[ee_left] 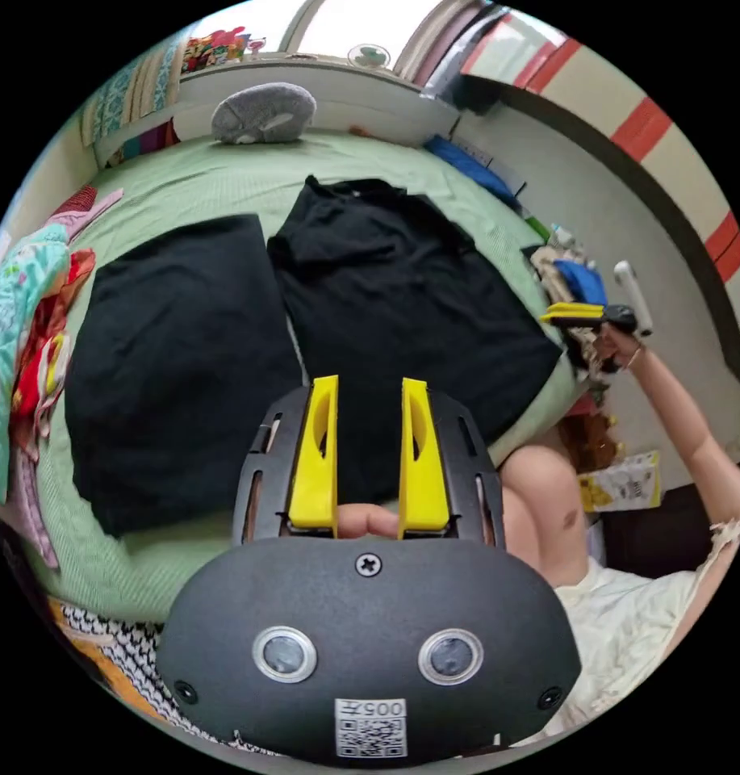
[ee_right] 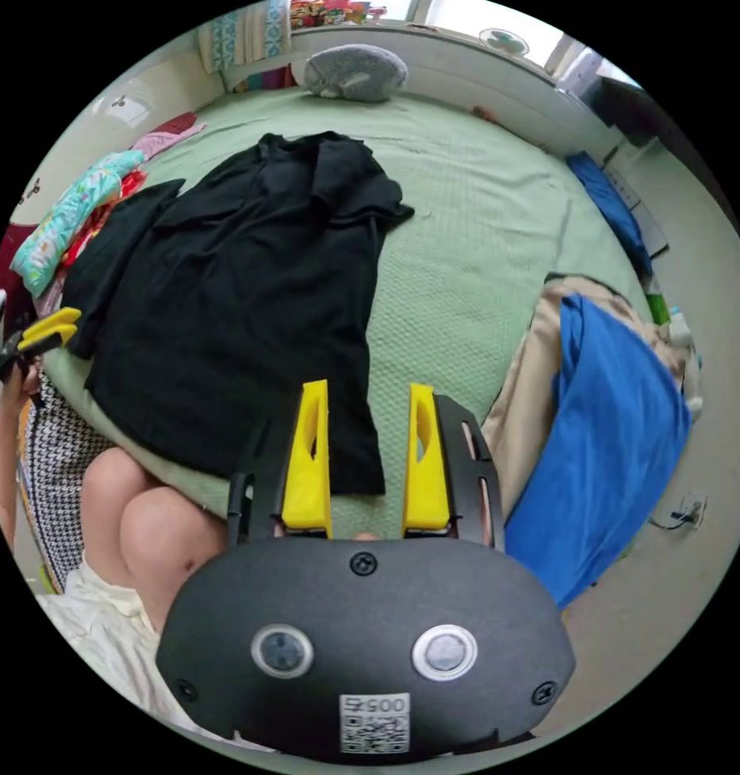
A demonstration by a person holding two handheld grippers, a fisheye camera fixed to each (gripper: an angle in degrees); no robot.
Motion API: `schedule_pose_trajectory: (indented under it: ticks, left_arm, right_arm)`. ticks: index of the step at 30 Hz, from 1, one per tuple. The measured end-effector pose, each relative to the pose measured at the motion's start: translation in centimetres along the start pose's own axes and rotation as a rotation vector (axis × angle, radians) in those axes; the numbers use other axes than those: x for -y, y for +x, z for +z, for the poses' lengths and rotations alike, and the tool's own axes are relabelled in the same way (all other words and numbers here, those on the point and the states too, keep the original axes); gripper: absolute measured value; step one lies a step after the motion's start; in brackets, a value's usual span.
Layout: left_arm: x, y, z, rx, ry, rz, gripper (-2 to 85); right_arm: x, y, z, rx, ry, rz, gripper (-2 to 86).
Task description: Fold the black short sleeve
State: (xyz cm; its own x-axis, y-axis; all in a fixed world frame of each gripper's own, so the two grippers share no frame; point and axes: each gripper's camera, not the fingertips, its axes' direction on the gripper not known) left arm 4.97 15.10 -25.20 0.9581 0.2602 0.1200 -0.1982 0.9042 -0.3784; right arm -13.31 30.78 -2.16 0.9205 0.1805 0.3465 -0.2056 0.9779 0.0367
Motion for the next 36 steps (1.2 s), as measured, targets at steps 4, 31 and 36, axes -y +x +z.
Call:
schedule_pose_trajectory:
  ticks: [4, 31, 36]
  left_arm:
    - [-4.2, 0.4, 2.3, -0.051, -0.029, -0.078, 12.0]
    - [-10.5, 1.8, -2.0, -0.003, 0.094, -0.115, 4.1]
    - [-12.6, 2.8, -8.5, -0.042, 0.163, -0.058, 3.8]
  right_arm:
    - [-2.6, 0.5, 0.5, -0.061, -0.021, 0.048, 14.0]
    - [-11.9, 1.7, -6.0, -0.072, 0.138, 0.101, -0.1]
    - [-15.7, 2.5, -11.7, 0.029, 0.198, 0.075, -0.2]
